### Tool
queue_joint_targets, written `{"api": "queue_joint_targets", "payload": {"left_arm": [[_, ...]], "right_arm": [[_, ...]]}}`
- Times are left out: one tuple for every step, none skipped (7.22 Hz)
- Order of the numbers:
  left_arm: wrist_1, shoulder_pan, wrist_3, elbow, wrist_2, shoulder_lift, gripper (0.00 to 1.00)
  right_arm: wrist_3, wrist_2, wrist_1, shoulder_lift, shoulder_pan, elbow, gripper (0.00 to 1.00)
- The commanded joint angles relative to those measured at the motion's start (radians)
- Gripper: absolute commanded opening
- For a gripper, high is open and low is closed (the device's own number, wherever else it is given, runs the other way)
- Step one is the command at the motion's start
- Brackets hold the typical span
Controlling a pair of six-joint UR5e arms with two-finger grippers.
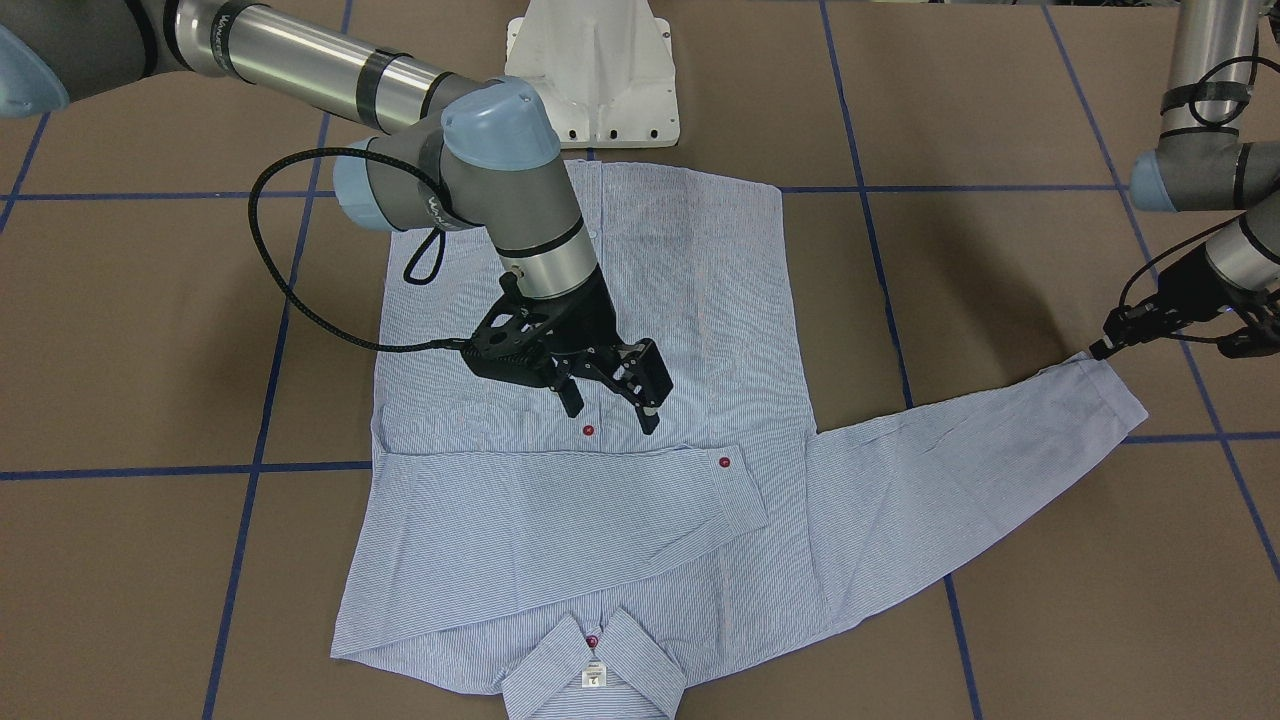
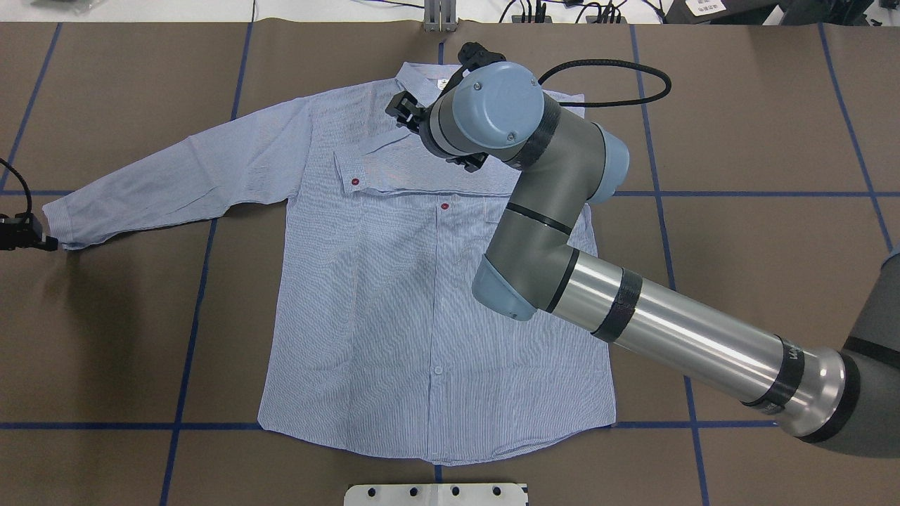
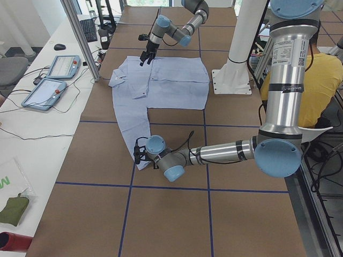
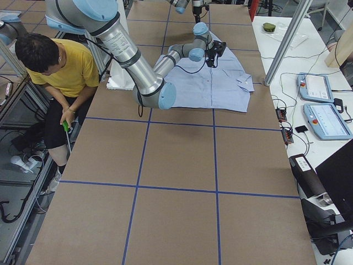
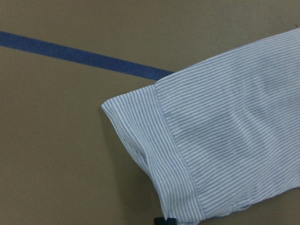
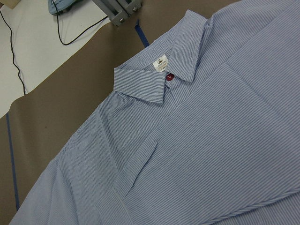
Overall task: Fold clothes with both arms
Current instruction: 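Fold the sleeve across with the left gripper while the right moves to the shoulder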
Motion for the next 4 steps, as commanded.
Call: {"api": "queue_joint_targets", "payload": {"left_arm": [[0.020, 0.002, -0.111, -0.125, -0.040, -0.038, 0.00], [0.025, 0.004, -0.180, -0.120, -0.037, -0.137, 0.00], [0.085, 0.007, -0.203, -0.123, -0.028, -0.252, 0.00], [0.165, 0.022, -0.205, -0.121, -0.026, -0.376, 0.00]], "right_arm": [[-0.005, 0.052, -0.002, -0.051, 0.041, 0.047, 0.99], [-0.011, 0.101, 0.001, -0.117, 0.081, 0.096, 0.99], [-0.038, 0.134, -0.001, -0.160, 0.113, 0.131, 0.99], [-0.060, 0.138, -0.001, -0.211, 0.127, 0.171, 0.99]]}}
